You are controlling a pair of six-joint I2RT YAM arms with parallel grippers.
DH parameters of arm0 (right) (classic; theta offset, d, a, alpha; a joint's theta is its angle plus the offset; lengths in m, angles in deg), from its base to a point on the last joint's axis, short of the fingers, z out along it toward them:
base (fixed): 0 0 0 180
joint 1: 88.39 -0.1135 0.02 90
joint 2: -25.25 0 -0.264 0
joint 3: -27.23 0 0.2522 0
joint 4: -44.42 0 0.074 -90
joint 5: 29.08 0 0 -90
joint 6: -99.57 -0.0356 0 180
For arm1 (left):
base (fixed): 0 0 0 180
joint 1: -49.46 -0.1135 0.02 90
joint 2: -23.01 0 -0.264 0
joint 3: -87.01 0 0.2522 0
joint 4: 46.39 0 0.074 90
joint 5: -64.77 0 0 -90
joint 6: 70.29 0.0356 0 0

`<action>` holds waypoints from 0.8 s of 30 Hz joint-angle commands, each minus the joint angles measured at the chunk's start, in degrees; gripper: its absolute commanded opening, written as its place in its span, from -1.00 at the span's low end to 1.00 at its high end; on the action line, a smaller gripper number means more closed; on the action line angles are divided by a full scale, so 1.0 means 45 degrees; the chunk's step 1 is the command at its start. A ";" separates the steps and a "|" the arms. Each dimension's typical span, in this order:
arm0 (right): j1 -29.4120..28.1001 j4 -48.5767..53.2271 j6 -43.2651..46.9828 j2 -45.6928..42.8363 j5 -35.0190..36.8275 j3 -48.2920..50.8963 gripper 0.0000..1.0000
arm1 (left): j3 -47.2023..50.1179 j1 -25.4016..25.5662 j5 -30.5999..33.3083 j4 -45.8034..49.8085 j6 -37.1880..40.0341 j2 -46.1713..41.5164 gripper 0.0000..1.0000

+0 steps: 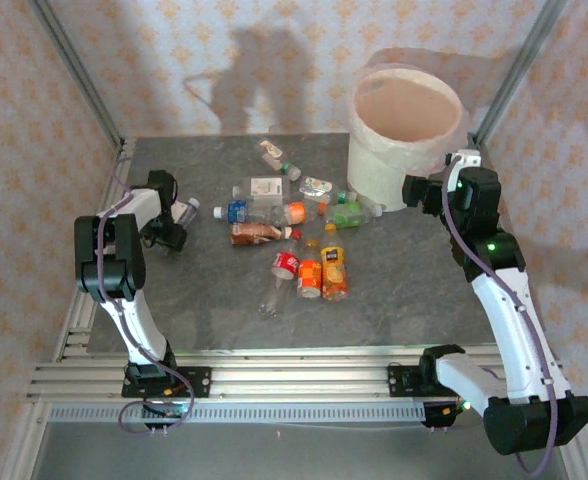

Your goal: Put the plastic bottles in the bin

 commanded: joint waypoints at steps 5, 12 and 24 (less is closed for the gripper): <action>-0.0053 0.0277 -0.0284 -0.0495 0.0209 0.0516 0.99 | -0.0759 0.0127 -0.1296 0.0281 -0.0451 -0.0103 -0.16; -0.0054 0.0089 -0.0141 -0.0763 -0.0450 0.0918 0.99 | -0.1425 0.0194 -0.1551 0.0781 -0.1309 -0.1175 -0.30; -0.0132 -0.2768 -0.2046 -0.1241 -0.3254 0.1920 0.99 | -0.1359 0.1858 -0.4182 -0.0706 -0.4879 -0.5446 -0.34</action>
